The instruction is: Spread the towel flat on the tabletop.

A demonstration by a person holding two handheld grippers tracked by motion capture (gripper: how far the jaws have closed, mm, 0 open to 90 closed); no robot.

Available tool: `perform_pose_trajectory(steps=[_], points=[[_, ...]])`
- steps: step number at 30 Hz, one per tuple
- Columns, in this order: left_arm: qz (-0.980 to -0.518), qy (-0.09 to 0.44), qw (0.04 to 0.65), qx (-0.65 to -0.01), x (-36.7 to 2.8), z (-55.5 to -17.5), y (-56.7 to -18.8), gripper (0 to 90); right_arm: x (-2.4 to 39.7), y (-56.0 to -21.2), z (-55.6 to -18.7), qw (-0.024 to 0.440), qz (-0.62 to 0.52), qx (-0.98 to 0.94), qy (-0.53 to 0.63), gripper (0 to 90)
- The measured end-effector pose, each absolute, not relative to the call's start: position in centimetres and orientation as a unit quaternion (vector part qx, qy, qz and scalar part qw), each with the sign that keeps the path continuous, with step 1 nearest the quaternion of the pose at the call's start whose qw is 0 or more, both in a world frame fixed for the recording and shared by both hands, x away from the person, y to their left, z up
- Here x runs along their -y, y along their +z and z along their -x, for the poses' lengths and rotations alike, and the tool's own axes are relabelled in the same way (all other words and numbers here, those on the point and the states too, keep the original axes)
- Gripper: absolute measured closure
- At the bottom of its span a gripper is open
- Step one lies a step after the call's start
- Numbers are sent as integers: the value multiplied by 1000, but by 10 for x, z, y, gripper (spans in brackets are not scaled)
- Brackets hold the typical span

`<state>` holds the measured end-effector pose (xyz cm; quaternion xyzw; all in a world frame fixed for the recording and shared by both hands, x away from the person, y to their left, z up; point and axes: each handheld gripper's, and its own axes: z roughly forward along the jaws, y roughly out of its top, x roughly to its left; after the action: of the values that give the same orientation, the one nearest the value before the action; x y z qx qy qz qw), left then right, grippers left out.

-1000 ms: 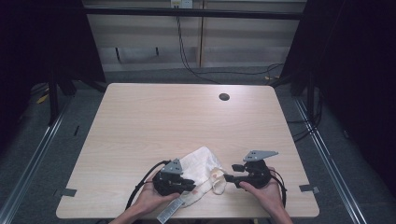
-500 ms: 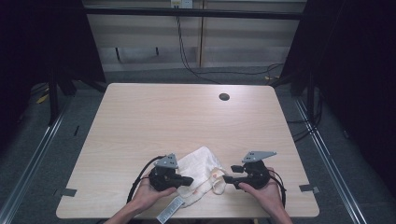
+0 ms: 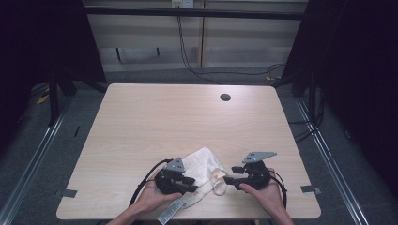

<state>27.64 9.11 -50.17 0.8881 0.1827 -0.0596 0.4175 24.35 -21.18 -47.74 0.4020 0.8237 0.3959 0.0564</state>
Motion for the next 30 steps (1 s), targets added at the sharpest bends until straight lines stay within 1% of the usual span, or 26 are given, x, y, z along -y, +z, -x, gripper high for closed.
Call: perform_pose_trajectory(steps=[2,3,4,5,8,9,11,15,18,24,25,26,29,30], points=[[-882,-78,422,-194,-94,-280,-502,774,211,-478,-243,56,-401,-825,395,434],[-881,-77,423,-196,-95,-281,-502,795,211,-478,-243,56,-399,-826,394,434],[-882,-76,422,-196,-96,-282,-501,835,211,-478,-243,54,-399,-826,393,434],[-878,-86,428,-197,-97,-283,-501,854,211,-478,-243,55,-400,-827,392,434],[-874,-82,437,-197,-99,-283,-497,879,211,-478,-242,54,-399,-828,391,433],[-874,-81,438,-197,-101,-284,-493,882,211,-478,-242,55,-399,-827,391,433],[-861,-79,459,-203,-106,-286,-484,884,212,-478,-241,56,-400,-826,393,431],[-845,-58,485,-216,-121,-291,-466,885,214,-476,-240,58,-400,-822,401,425],[-827,-43,507,-240,-139,-299,-456,885,215,-476,-240,57,-399,-823,400,417],[-818,-19,510,-267,-172,-305,-450,885,212,-476,-239,54,-393,-825,402,425],[-818,-19,510,-267,-172,-305,-450,885,212,-476,-239,54,-393,-825,402,425],[-814,-14,512,-273,-181,-304,-448,885,211,-477,-239,50,-395,-823,405,431],[-809,-15,515,-282,-192,-302,-449,886,207,-479,-237,41,-382,-827,410,465],[-811,-15,513,-282,-196,-301,-450,885,205,-478,-236,45,-379,-829,408,476]])
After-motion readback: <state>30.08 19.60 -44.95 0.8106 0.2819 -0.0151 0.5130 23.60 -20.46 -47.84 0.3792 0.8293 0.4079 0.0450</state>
